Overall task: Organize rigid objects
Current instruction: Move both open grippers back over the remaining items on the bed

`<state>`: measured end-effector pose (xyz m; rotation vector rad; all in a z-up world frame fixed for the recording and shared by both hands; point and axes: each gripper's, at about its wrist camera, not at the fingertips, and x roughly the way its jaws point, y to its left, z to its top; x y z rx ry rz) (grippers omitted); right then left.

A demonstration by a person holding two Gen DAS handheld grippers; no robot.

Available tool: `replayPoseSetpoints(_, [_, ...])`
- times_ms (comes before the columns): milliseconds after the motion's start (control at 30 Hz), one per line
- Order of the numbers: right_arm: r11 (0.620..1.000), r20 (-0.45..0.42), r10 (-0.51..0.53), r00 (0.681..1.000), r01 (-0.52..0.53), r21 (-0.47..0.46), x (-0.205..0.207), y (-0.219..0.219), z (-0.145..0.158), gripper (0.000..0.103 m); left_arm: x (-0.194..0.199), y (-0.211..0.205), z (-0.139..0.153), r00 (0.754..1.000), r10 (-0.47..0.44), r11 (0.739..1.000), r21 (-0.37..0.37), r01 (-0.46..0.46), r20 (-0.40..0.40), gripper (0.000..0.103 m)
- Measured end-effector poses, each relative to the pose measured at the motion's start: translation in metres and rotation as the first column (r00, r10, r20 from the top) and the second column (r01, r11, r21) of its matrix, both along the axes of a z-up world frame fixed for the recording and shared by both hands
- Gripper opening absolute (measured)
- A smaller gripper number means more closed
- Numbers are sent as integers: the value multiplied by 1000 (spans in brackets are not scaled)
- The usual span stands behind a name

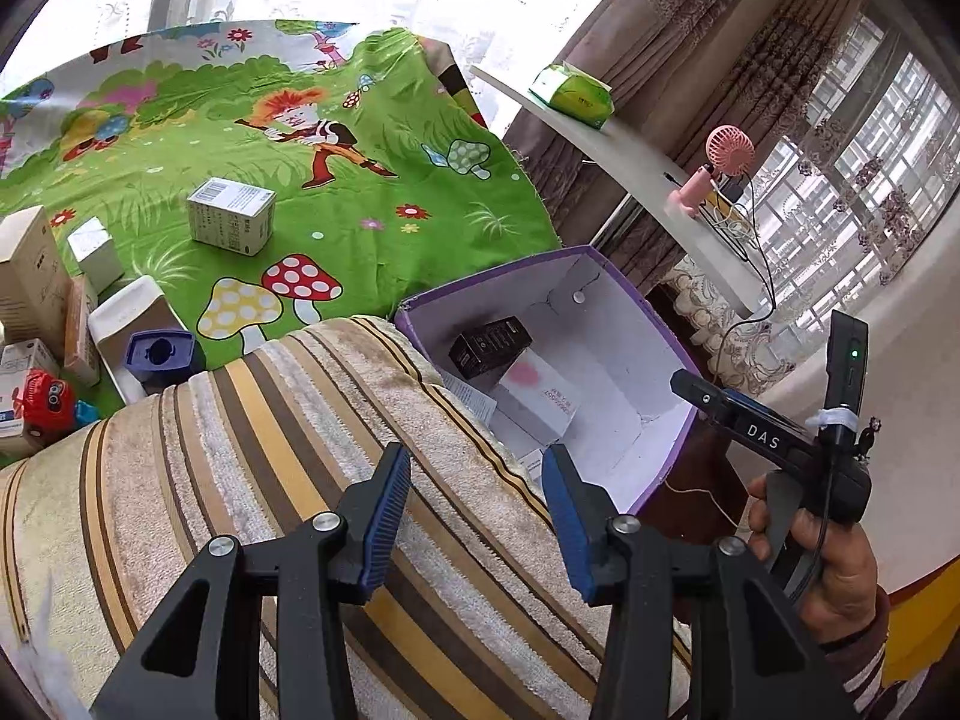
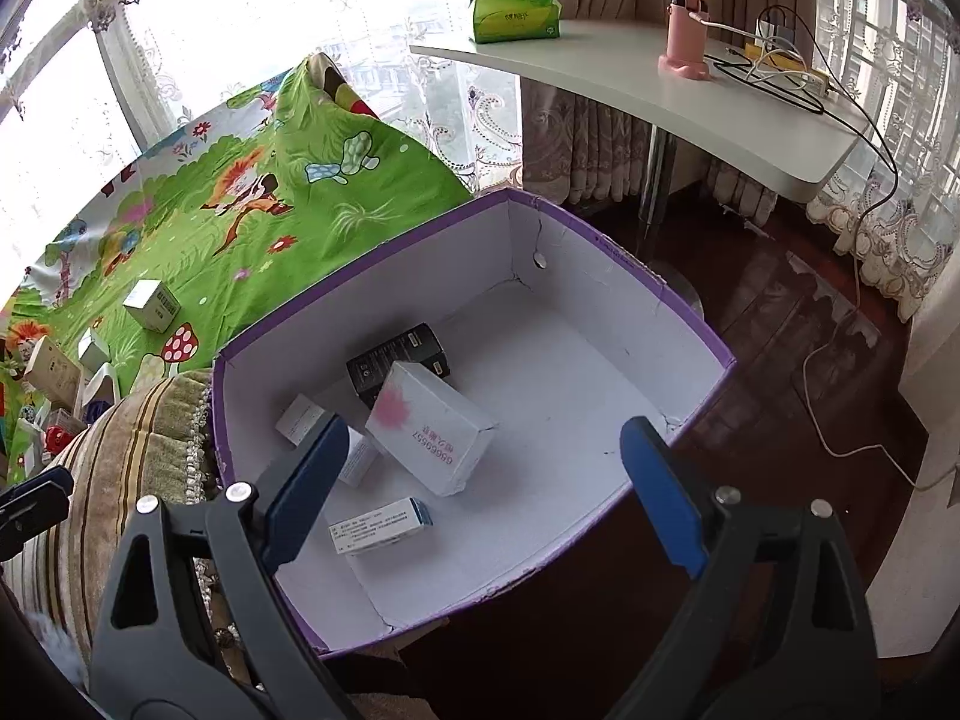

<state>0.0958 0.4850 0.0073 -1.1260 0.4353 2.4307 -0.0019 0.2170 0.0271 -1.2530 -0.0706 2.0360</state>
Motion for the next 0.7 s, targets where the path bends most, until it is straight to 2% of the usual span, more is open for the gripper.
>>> replayPoseSetpoints(100, [1000,1,13,1000,-13,8,-1,-3,1,94,-2,-13,3,1000,24,999,24,-24,-8,47])
replayPoseSetpoints(300, [998,-4,63,998,-63,4,-8,-17,5,97,-4,-36,11,995,75,997,7,-75,-72,47])
replayPoseSetpoints(500, [993,-1,120,993,-120,-13,-19,-40,9,97,-9,-68,9,989,141,989,54,-139,-43,47])
replayPoseSetpoints(700, [975,-28,218,976,-219,-45,-31,-68,14,97,-13,-114,6,969,246,967,78,-243,-25,47])
